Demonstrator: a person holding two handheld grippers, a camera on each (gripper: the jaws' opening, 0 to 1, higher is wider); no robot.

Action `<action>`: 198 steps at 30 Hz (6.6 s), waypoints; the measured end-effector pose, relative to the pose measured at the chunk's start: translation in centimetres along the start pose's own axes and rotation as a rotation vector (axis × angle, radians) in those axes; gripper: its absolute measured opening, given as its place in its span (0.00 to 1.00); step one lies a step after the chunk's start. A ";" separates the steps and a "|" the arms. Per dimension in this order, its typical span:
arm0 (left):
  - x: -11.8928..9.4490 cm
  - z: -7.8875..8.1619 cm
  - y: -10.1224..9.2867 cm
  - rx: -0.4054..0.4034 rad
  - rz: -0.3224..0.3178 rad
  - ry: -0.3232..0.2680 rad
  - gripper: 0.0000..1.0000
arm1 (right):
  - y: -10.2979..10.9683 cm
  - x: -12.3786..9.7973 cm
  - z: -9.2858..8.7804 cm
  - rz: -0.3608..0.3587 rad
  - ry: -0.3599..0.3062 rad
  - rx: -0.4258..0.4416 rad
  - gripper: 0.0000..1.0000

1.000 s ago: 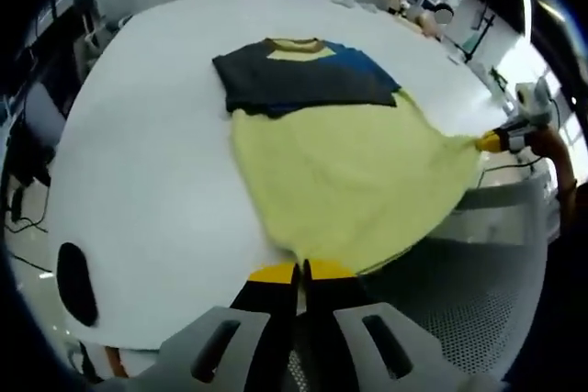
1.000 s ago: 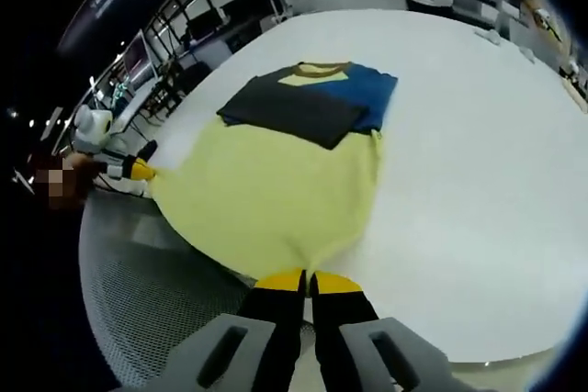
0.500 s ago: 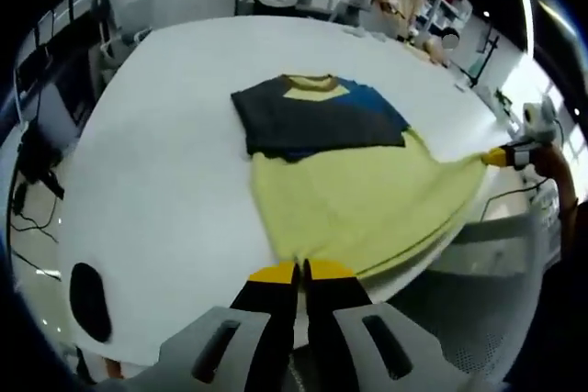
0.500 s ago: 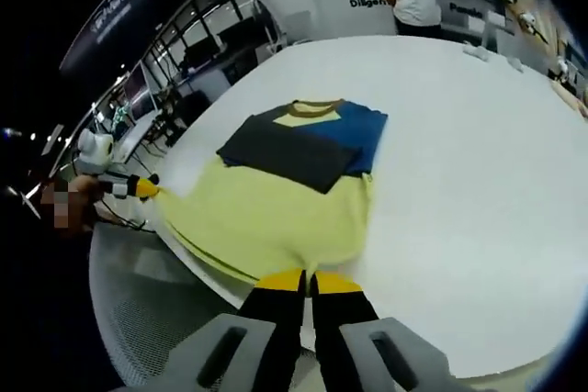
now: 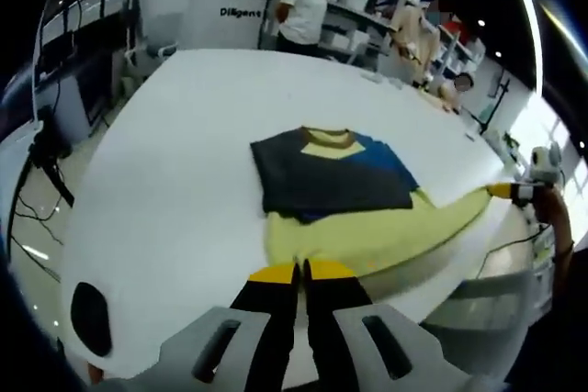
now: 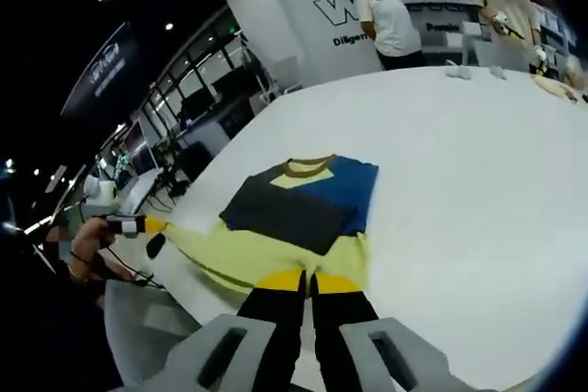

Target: Fold the garment on the visible template until the final outline fits inside the template.

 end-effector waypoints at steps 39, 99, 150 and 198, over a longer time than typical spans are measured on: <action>1.9 13.5 1.5 0.003 0.050 -0.196 0.01 | -1.0 2.4 11.2 -0.062 -0.165 -0.027 0.00; 20.6 15.3 8.6 -0.202 0.086 -0.033 0.01 | -11.4 20.6 14.2 -0.176 -0.016 0.156 0.00; 21.2 17.2 7.8 0.836 0.030 -0.052 0.30 | -11.8 21.5 14.2 -0.289 0.059 -0.956 0.22; 15.1 12.8 6.6 0.245 -0.031 -0.107 0.66 | -7.4 17.1 10.7 -0.008 -0.004 -0.134 0.63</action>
Point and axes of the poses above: the point that each gripper's makers call its tool centre point, and the gripper's own axes: x roughly forward along the fingers, y roughly to its left, z roughly out of its top, the point moved 6 cm from there along -x, roughly backward along the fingers, and after that the axes turned 11 degrees about y, right-handed, at the moved point
